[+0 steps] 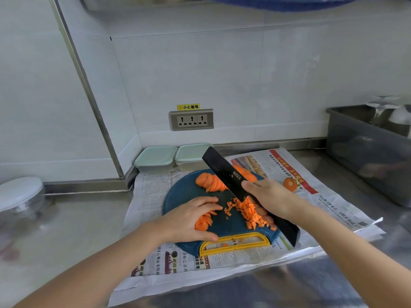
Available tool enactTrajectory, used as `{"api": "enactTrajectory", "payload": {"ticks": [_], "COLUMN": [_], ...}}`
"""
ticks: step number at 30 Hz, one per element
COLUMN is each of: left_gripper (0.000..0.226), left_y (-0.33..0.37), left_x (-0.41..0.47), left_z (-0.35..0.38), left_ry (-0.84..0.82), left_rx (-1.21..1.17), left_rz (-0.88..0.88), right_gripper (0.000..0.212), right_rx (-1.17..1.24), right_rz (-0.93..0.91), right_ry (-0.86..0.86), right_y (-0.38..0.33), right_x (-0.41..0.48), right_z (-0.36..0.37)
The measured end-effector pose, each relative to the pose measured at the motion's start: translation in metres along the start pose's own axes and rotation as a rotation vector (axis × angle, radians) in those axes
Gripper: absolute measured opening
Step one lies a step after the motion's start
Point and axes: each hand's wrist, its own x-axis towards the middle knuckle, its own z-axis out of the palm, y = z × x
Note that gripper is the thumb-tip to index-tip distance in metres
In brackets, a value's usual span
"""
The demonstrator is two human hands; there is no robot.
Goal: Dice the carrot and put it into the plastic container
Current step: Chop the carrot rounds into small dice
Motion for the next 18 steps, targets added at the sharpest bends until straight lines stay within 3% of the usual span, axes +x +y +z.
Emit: {"api": "enactTrajectory", "payload": {"ticks": [9,15,18], "left_gripper": [0.076,0.038,0.03], "left_y": [-0.001,0.006,0.01], "left_x": [-0.005,-0.005,-0.002], "left_z": [0.004,0.006,0.013], "left_ry": [0.054,0.13,0.197], "left_rx": [-0.141,-0.068,-0.041], "left_rz": [0.031,0.002,-0.067], "right_gripper": [0.045,0.045,0.047], "right_rx": [0.03,0.022,0.009], "right_rz": [0.021,0.027,0.019], "right_ry": [0.005,0.007,-0.003], "right_y": [0.003,0.006,0.007], "right_x": [-0.002,-0.004,-0.006], "right_z": [0.001,0.005,0.009]}}
